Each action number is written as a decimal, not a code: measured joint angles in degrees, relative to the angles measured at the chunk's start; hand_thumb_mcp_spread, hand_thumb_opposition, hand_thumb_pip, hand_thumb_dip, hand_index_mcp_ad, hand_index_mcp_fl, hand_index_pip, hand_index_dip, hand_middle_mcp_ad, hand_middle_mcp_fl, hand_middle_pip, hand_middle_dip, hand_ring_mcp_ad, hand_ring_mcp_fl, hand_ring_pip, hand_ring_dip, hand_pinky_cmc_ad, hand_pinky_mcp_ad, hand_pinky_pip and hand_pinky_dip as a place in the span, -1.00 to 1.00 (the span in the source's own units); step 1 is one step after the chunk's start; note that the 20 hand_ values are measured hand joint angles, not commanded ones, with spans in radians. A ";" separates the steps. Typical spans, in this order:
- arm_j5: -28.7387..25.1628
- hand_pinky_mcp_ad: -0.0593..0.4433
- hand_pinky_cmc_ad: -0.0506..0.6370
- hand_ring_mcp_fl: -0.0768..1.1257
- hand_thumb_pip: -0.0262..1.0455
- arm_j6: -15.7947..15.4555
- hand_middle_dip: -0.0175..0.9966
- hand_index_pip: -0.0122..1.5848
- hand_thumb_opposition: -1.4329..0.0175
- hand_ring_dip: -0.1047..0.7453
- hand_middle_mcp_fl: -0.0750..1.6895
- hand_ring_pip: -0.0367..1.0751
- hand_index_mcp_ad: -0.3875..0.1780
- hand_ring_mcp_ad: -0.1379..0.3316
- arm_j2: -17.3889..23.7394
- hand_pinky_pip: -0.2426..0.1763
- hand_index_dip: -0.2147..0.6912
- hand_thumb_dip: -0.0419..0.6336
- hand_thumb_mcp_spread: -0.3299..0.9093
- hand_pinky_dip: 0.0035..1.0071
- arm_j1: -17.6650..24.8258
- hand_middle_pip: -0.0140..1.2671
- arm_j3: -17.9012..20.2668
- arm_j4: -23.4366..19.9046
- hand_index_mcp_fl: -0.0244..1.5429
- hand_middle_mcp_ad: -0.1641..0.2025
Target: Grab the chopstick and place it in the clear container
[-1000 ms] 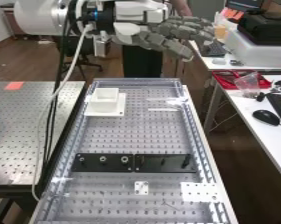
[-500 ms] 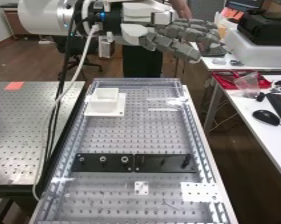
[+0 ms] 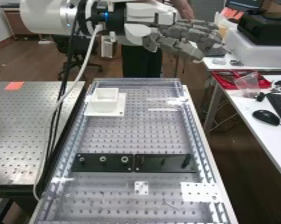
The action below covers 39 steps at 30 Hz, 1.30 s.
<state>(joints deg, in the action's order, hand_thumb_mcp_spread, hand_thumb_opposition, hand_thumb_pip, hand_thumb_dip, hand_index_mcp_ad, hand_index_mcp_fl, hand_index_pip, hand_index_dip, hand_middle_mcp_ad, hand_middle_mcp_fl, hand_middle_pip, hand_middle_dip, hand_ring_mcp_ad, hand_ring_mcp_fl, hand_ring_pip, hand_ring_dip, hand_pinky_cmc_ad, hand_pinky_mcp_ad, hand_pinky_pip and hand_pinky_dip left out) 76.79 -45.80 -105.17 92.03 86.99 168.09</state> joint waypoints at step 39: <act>8.56 0.65 0.53 -0.84 0.05 7.03 -0.60 -0.92 -0.04 -0.57 -0.89 -0.77 0.12 0.42 7.82 -0.36 -0.19 -0.91 -0.39 -0.66 -0.52 -0.79 7.28 5.04 -0.92 0.54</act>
<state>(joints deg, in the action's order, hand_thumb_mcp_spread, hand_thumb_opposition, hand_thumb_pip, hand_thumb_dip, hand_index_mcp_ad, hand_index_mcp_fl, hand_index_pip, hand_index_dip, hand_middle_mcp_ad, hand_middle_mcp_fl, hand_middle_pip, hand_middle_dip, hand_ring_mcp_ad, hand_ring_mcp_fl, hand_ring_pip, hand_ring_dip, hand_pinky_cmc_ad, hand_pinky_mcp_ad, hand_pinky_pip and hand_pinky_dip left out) 85.34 -38.78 -97.35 91.51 94.27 173.13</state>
